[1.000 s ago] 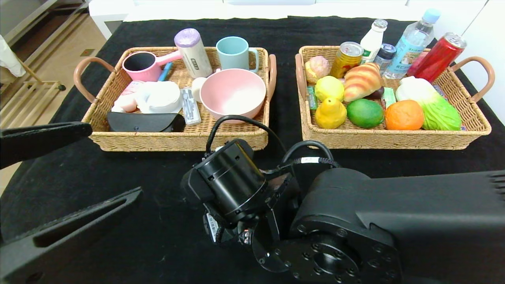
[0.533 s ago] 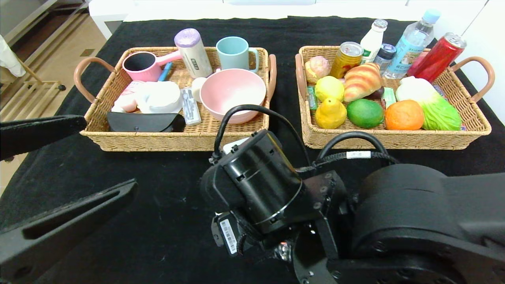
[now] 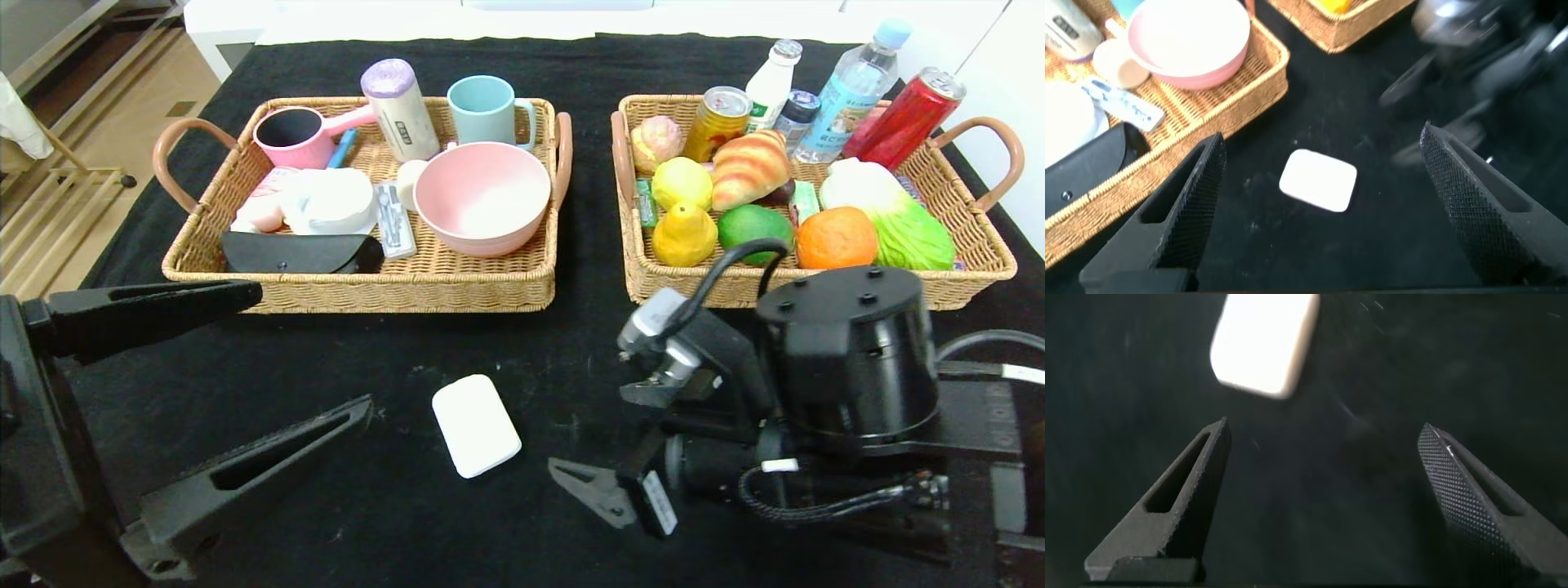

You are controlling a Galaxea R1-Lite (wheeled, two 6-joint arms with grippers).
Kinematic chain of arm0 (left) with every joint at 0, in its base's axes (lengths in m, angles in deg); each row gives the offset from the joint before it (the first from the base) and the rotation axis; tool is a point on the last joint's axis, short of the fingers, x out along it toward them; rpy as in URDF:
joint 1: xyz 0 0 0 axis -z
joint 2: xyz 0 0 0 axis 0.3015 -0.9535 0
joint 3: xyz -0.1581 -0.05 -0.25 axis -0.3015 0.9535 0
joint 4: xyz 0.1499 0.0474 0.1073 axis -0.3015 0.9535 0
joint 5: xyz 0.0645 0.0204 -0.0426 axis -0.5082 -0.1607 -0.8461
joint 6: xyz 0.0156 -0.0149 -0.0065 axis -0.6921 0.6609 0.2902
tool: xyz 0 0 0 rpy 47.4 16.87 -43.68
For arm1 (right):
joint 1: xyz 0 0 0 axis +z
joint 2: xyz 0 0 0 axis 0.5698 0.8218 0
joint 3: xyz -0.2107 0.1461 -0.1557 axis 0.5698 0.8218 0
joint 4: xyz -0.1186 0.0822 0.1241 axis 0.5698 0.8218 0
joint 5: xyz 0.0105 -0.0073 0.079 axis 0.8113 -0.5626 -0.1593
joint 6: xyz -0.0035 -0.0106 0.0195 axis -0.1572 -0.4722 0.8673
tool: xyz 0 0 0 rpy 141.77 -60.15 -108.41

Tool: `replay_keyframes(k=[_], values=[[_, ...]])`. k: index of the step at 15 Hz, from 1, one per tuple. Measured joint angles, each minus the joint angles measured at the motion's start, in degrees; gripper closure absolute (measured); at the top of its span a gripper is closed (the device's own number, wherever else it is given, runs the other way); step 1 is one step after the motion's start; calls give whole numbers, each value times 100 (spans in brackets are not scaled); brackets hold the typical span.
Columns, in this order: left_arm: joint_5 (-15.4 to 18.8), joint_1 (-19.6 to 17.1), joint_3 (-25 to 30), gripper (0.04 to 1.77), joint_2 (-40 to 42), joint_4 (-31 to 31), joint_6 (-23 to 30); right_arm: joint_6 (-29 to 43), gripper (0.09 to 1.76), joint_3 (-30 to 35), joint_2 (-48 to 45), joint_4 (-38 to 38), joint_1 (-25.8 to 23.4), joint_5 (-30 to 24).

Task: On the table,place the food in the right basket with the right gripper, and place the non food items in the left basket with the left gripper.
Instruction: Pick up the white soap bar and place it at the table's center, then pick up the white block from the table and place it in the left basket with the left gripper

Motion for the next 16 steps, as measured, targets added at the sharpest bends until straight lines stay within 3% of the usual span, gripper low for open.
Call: replay_keyframes(k=[3,5,7,10,12,16], values=[[-138,4,37,9,-207,-9,11,-998,17,836,-691,-356,-965,-1358],[-207,4,96,9,-386,-59,11,-1376,16,1225,-995,-678,-1384,-1870],[-221,1,127,9,-590,-69,50,-1451,16,1566,-1193,-1235,-1662,-1957],[-247,-5,133,9,-924,-63,575,-1409,15,2120,-1325,-2330,-1916,-2103],[-542,-57,80,9,-1181,-59,894,-1384,15,2470,-1347,-2784,-2128,-2267],[-1078,-189,-66,9,-1658,-16,1003,-1390,15,2714,-1443,-2914,-2283,-2303]])
